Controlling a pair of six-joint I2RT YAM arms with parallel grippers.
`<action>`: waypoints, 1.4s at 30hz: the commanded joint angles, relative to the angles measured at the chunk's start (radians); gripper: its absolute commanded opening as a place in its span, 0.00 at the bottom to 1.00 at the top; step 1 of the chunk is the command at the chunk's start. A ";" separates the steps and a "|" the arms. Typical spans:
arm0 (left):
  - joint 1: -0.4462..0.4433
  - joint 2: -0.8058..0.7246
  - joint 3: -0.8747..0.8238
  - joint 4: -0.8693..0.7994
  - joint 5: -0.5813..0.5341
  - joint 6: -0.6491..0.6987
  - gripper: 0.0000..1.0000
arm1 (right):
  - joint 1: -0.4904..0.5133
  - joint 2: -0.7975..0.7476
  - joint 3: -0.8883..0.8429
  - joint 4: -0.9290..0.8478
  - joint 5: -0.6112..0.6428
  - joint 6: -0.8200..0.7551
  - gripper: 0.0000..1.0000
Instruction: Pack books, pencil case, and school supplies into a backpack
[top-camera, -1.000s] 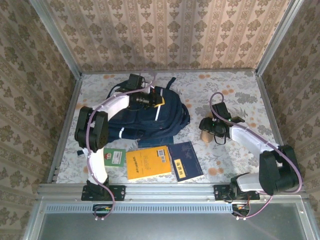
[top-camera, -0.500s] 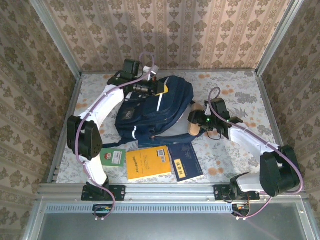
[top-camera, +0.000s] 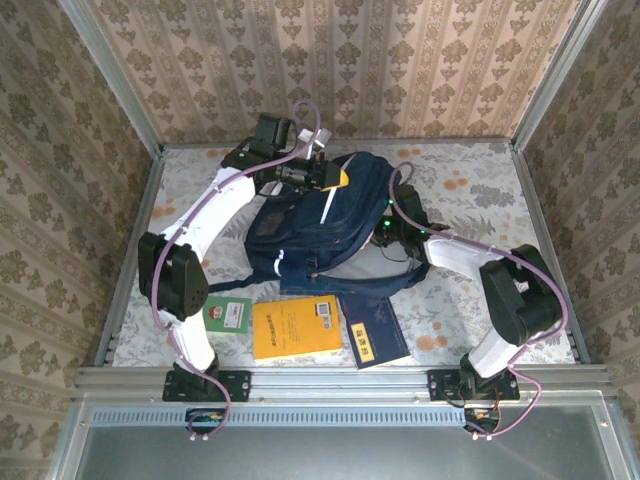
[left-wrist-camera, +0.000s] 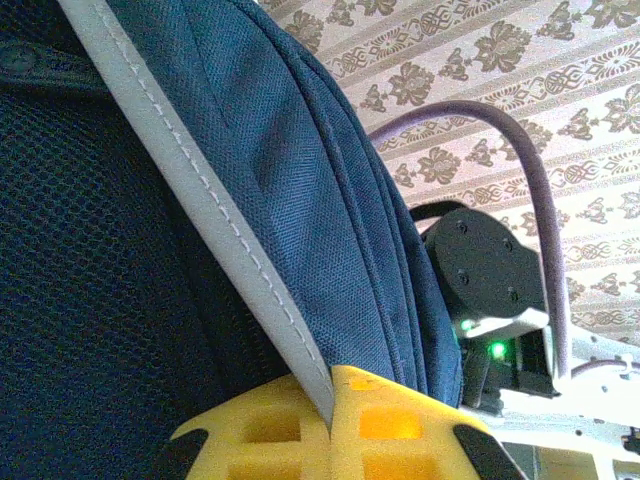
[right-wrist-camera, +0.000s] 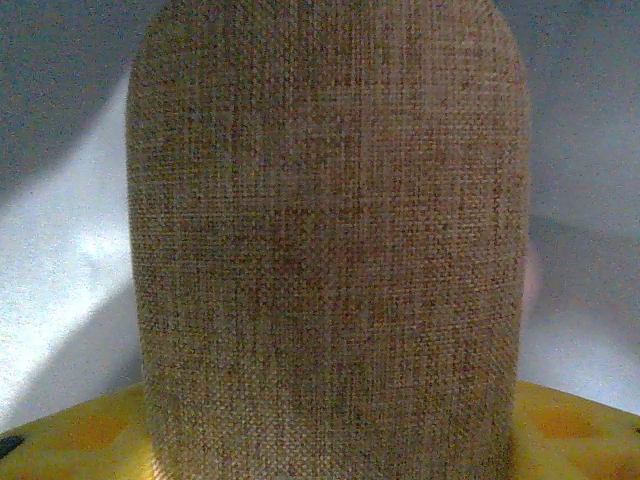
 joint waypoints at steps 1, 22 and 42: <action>-0.002 -0.004 0.075 0.087 0.098 -0.002 0.00 | 0.046 0.073 0.072 0.200 -0.033 0.131 0.68; 0.126 -0.011 0.077 0.082 0.057 -0.060 0.00 | 0.141 0.082 0.254 -0.202 0.190 -0.244 1.00; 0.188 0.055 -0.187 0.327 -0.096 -0.198 0.00 | 0.123 -0.520 -0.139 -0.621 0.520 -0.372 0.95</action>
